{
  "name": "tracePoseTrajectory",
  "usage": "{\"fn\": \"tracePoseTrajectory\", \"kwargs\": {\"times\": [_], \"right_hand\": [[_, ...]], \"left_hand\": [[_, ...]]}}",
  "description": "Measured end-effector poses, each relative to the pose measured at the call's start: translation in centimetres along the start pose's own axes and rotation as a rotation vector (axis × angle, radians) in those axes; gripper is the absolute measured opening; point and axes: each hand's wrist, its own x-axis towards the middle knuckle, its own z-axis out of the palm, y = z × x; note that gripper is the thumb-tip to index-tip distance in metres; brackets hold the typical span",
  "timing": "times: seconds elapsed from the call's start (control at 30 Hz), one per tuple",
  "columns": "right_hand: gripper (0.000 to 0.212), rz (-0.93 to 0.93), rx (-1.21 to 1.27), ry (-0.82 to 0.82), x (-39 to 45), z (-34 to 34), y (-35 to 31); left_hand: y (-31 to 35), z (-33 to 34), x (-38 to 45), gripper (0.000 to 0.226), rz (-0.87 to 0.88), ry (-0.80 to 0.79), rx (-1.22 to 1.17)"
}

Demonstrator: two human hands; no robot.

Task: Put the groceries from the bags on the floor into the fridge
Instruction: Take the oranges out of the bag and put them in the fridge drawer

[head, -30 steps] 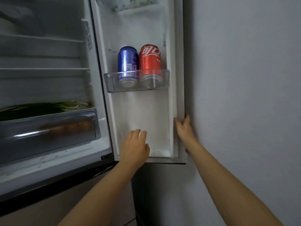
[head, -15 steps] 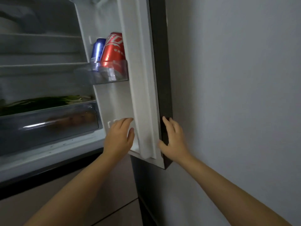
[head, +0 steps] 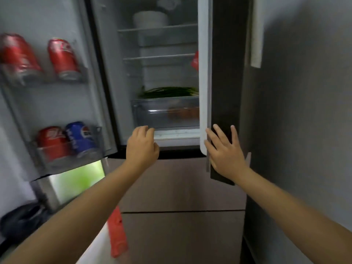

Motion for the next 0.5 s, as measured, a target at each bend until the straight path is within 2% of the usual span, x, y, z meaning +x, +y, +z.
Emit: {"fn": "tracePoseTrajectory", "kwargs": {"times": [0.13,0.3,0.43,0.5], "right_hand": [[0.042,0.005,-0.071,-0.173,3.6,1.1,-3.7],[0.055,0.004,-0.141,-0.420,8.0,2.8,-7.5],[0.060,0.012,-0.159,-0.427,8.8,4.6,-7.8],[0.059,-0.008,-0.185,-0.381,8.7,5.3,-7.7]], "left_hand": [[-7.3,-1.8,-0.9,0.055,-0.170,0.010,0.227],[-13.6,-2.7,-1.1,0.060,-0.419,-0.107,0.409],[-15.0,-2.1,-1.1,0.041,-0.388,-0.095,0.516],[-14.8,-2.1,-0.6,0.032,-0.355,-0.085,0.552]]}}
